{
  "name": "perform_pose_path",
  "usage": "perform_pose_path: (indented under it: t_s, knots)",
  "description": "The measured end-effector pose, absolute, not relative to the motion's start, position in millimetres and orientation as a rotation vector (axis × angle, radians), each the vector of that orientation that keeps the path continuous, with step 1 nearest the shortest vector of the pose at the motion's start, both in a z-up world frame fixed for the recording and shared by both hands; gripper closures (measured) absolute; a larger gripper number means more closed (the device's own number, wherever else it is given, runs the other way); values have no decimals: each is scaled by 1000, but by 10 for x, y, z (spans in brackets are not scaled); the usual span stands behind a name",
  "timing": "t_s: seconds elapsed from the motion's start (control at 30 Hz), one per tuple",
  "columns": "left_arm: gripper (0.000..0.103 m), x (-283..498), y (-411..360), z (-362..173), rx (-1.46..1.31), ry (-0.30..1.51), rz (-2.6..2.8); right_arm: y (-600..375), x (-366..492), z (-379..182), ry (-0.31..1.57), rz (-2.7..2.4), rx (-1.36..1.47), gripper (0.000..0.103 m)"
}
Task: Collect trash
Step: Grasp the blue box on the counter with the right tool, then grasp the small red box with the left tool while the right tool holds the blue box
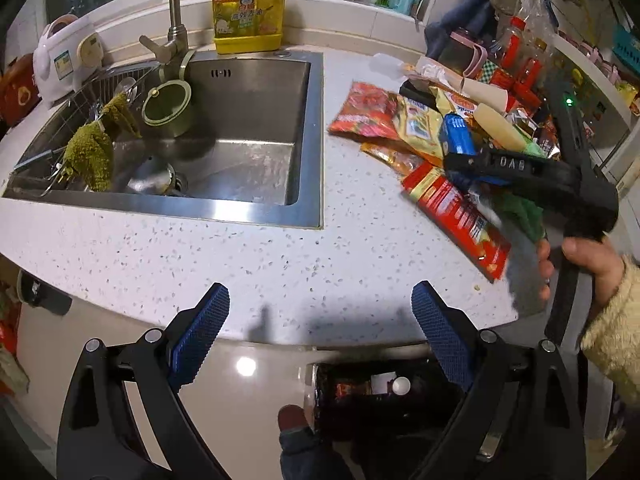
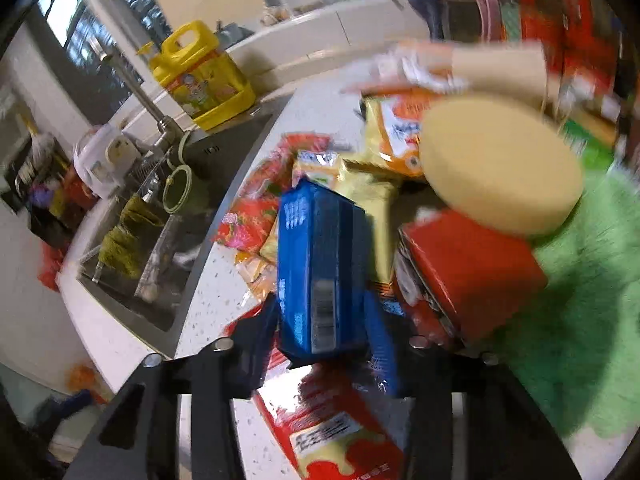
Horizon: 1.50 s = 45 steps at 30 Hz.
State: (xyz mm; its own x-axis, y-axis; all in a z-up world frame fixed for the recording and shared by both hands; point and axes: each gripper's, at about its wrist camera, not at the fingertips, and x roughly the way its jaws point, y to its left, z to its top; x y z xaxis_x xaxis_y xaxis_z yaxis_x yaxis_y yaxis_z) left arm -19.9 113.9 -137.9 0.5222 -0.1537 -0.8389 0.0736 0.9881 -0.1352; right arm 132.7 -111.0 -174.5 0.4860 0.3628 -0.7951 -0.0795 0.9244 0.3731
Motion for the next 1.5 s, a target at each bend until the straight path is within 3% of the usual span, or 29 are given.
perform_pose_path:
  t_s: [0.07,0.13,0.6,0.87,0.93,1.0,1.07,1.1,1.5]
  knots:
    - [13,-196,1127,-1382,-83,1013,-144,-1134,1359,-1773,1060,255,290,75]
    - [13,-193,1104,-1370,-80,1008,-151,-1168,1318,-1740,1046,261,305,77]
    - [13,319,370,-1626,27,1040,-335,-1637,586,-1002,899,306,418,78]
    - [13,710,149,-1854,-18,1091,-508,-1969,206,-908,867,266,494,77]
    - [24,732,142,-1858,-18,1076,-525,-2003,146,-925,864,258,498,77]
    - [50,752,145,-1862,-16,1065,-535,-2030,103,-941,864,252,508,77]
    - [87,789,186,-1878,-84,1088,-573,-2033,85,-948,864,254,511,77]
    - [100,827,227,-1917,-154,1114,-609,-2037,80,-951,865,256,510,77]
    - [103,771,240,-1897,-227,1122,-620,-2018,90,-946,853,266,512,77]
